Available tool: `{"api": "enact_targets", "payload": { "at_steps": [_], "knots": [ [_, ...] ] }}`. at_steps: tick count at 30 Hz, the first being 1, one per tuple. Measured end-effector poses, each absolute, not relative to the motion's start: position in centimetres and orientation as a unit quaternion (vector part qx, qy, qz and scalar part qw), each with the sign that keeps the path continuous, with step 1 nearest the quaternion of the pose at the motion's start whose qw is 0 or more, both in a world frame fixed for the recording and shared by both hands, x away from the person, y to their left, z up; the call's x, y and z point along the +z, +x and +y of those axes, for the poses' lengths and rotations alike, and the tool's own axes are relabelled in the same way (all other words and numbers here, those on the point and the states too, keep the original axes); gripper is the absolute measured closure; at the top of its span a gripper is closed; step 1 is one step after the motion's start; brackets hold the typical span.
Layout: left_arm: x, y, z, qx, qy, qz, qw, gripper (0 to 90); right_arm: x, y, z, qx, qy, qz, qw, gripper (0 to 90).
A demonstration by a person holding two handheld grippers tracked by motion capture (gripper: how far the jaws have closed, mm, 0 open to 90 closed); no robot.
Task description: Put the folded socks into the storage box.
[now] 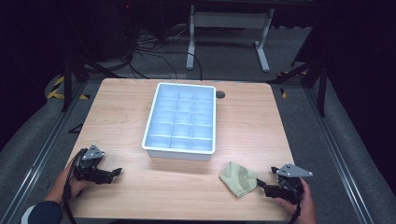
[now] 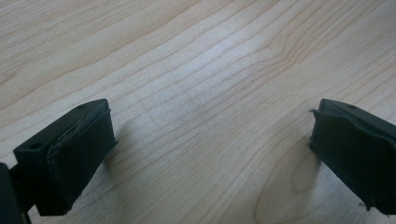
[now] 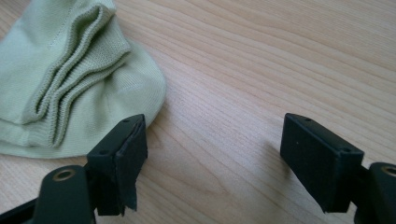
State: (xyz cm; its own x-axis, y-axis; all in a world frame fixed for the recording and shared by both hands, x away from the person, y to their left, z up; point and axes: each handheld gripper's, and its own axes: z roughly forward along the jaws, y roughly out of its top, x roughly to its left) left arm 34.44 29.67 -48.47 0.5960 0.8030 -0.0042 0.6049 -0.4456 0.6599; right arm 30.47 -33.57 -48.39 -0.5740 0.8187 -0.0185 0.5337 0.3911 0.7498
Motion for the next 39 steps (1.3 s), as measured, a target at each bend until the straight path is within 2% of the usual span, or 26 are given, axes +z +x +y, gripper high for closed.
{"api": "enact_targets", "payload": {
  "at_steps": [5,13,20,28,34,39],
  "knots": [
    [-48.5,34.4,29.6,0.156,0.835,0.422,0.316,0.1,-48.4,30.2,-33.4,0.360,0.416,0.810,0.206,23.6],
    [-48.5,34.4,29.7,0.157,0.835,0.420,0.318,0.3,-48.4,30.5,-33.6,0.363,0.425,0.807,0.191,23.9],
    [-48.4,34.3,29.7,0.158,0.835,0.424,0.315,0.3,-48.3,30.4,-33.8,0.366,0.423,0.803,0.203,24.6],
    [-48.5,34.3,29.7,0.159,0.834,0.424,0.316,0.3,-47.8,30.1,-34.3,0.395,0.434,0.788,0.188,26.7],
    [-48.5,34.3,29.7,0.160,0.833,0.425,0.317,0.3,-46.8,29.8,-33.3,0.412,0.411,0.794,0.177,26.3],
    [-48.5,34.3,29.7,0.159,0.833,0.425,0.316,0.3,-45.5,29.5,-31.9,0.414,0.382,0.805,0.185,23.7]
  ]
}}
